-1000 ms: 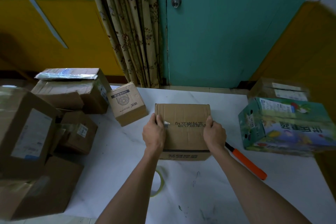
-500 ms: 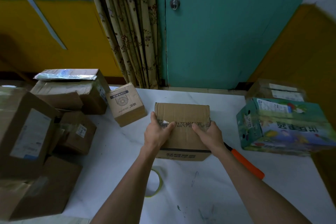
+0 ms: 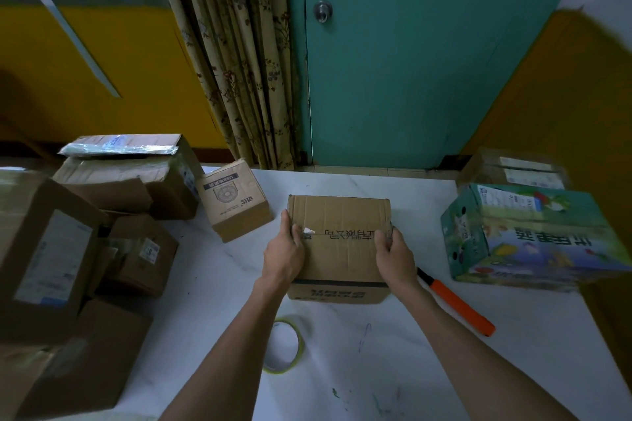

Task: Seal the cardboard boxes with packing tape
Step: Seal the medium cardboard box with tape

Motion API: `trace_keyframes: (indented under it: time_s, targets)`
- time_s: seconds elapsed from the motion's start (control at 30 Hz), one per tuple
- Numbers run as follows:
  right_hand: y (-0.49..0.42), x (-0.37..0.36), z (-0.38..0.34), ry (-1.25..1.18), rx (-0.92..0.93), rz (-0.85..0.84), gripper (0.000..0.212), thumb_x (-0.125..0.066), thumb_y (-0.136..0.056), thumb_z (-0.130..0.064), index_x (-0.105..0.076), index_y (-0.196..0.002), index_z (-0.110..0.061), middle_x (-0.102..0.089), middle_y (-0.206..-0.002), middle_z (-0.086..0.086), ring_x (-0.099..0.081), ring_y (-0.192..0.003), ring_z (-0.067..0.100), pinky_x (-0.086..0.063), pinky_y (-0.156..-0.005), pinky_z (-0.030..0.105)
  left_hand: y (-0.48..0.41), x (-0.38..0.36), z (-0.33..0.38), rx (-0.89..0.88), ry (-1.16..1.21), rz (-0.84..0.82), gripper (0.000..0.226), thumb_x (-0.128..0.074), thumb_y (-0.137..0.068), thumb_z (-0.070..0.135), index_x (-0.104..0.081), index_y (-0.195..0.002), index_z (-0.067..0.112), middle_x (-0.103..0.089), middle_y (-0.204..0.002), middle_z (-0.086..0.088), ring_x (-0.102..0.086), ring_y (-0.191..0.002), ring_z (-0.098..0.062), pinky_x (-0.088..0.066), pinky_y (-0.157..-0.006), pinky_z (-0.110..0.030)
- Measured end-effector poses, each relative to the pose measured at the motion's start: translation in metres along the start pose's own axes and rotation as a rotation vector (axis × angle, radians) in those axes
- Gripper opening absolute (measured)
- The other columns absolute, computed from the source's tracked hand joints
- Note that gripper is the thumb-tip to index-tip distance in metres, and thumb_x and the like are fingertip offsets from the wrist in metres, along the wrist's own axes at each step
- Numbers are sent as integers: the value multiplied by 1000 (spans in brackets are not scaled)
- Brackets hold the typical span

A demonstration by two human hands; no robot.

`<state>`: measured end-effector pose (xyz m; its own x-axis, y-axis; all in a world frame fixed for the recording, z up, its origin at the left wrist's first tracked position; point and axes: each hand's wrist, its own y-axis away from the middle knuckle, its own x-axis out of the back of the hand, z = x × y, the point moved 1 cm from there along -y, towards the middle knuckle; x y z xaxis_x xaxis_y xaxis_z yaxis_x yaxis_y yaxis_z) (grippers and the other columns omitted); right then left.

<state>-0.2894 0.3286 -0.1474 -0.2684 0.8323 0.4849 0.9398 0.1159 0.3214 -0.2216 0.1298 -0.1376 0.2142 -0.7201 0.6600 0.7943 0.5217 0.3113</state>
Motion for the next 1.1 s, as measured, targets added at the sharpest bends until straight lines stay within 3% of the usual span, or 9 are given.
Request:
trace_keyframes:
  time_s: [0.1, 0.23, 0.33, 0.47, 0.57, 0.73, 0.83, 0.93, 1.1]
  targets:
    - [4, -3, -2, 80, -52, -10, 80, -67, -77, -70, -40, -135, -21, -57, -118, -6, -58, -106, 20, -47, -84, 32, 4, -4, 4, 28, -19, -24, 81, -42, -102, 57, 3, -162, 24, -58, -137, -18, -59, -118, -37, -47, -97, -42]
    - [2, -3, -3, 105, -69, -3, 93, -75, -66, -71, -39, -135, -20, -57, -120, -3, -59, -111, 23, -46, -83, 33, 8, -4, 4, 25, 69, -66, 120, -76, -80, 61, 4, -161, 23, -55, -141, -13, -61, -119, -31, -51, -95, -37]
    - [-2, -3, 0, 84, -62, -40, 73, -69, -79, -64, -44, -130, -18, -59, -119, -2, -59, -106, 21, -48, -83, 33, 9, -3, 5, 29, 80, -66, 114, -76, -83, 56, 1, -161, 24, -54, -144, -11, -61, -119, -31, -50, -94, -36]
    - [-3, 0, 5, 133, 17, 1, 38, -36, -104, -44, -50, -116, -10, -59, -99, 3, -55, -86, 19, -42, -70, 31, 8, -1, 1, -1, 54, -83, 94, -59, -96, 55, 1, -161, 23, -57, -142, -11, -62, -118, -32, -51, -97, -43]
    - [0, 0, 7, 102, 78, 92, 37, -26, -108, -30, -52, -92, -9, -55, -75, 3, -54, -70, 20, -35, -55, 28, 13, -3, -3, -50, 26, -9, 65, -40, -107, 44, -12, -159, 17, -62, -132, -13, -63, -116, -35, -50, -95, -45]
    - [-1, 0, 7, 85, 91, 106, 36, -27, -108, -27, -50, -84, -13, -56, -74, 8, -55, -70, 24, -39, -58, 29, 11, -7, -5, -45, 14, 38, 37, -30, -110, 37, -43, -133, 11, -65, -116, -14, -60, -97, -28, -45, -80, -37]
    - [1, 0, 4, 38, 40, 89, 37, -26, -108, -33, -50, -87, -16, -56, -78, 5, -58, -77, 26, -46, -69, 36, 7, -4, -2, -8, 20, 3, 36, -27, -110, 39, -41, -129, 12, -62, -115, -12, -54, -91, -22, -44, -81, -37]
    - [-1, -1, -1, 44, -96, -12, 53, -35, -99, -62, -51, -119, -15, -59, -111, -1, -59, -104, 28, -45, -86, 36, 1, -2, 3, 65, 30, -17, 37, -33, -107, 48, -37, -120, 13, -61, -111, -12, -57, -91, -26, -45, -79, -39]
    - [-12, -4, -2, 105, -222, 21, 76, -63, -66, -84, -63, -102, -17, -64, -96, -2, -60, -85, 19, -47, -70, 30, 0, -12, 10, 147, -32, 42, 69, -56, -83, 78, -33, -115, 21, -57, -101, 0, -59, -88, -26, -53, -80, -41]
